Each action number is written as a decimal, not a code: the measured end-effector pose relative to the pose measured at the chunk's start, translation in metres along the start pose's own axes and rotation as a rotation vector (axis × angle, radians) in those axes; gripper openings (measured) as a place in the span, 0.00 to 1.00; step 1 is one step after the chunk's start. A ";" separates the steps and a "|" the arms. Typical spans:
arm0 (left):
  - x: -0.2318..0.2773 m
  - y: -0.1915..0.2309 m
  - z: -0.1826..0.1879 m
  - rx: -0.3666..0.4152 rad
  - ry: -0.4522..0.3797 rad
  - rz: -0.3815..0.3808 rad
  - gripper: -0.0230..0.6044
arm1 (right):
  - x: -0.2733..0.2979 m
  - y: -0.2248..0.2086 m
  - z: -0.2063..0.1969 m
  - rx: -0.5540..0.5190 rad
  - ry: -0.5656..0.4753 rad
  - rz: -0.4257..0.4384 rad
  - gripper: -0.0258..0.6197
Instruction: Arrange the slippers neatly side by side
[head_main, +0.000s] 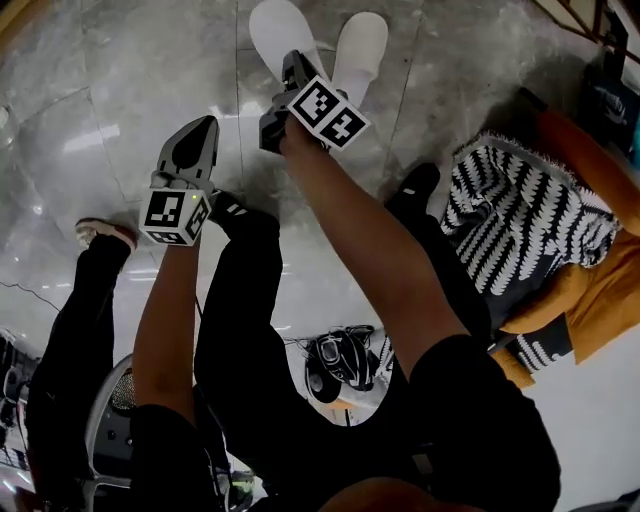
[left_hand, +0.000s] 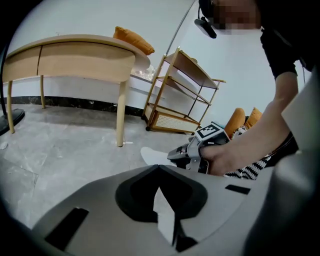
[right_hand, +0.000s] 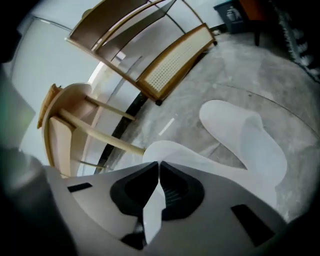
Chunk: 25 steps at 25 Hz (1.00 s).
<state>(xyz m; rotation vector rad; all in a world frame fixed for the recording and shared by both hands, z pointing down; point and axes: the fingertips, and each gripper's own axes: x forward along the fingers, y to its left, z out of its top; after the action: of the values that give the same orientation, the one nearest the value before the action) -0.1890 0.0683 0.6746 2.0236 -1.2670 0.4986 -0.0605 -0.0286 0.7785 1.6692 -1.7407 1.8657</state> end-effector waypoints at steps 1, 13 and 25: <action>0.002 0.000 -0.001 0.010 0.004 -0.006 0.06 | -0.002 -0.009 -0.003 0.033 -0.024 -0.029 0.10; 0.011 0.008 -0.020 0.070 0.038 -0.042 0.06 | 0.006 -0.092 0.011 0.286 -0.222 -0.182 0.10; 0.014 0.009 -0.014 0.078 0.023 -0.043 0.06 | 0.026 -0.092 0.015 0.327 -0.261 -0.179 0.10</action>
<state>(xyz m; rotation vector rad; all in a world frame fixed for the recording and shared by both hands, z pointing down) -0.1907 0.0669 0.6962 2.0986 -1.2044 0.5573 0.0004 -0.0227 0.8531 2.1944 -1.3553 2.0067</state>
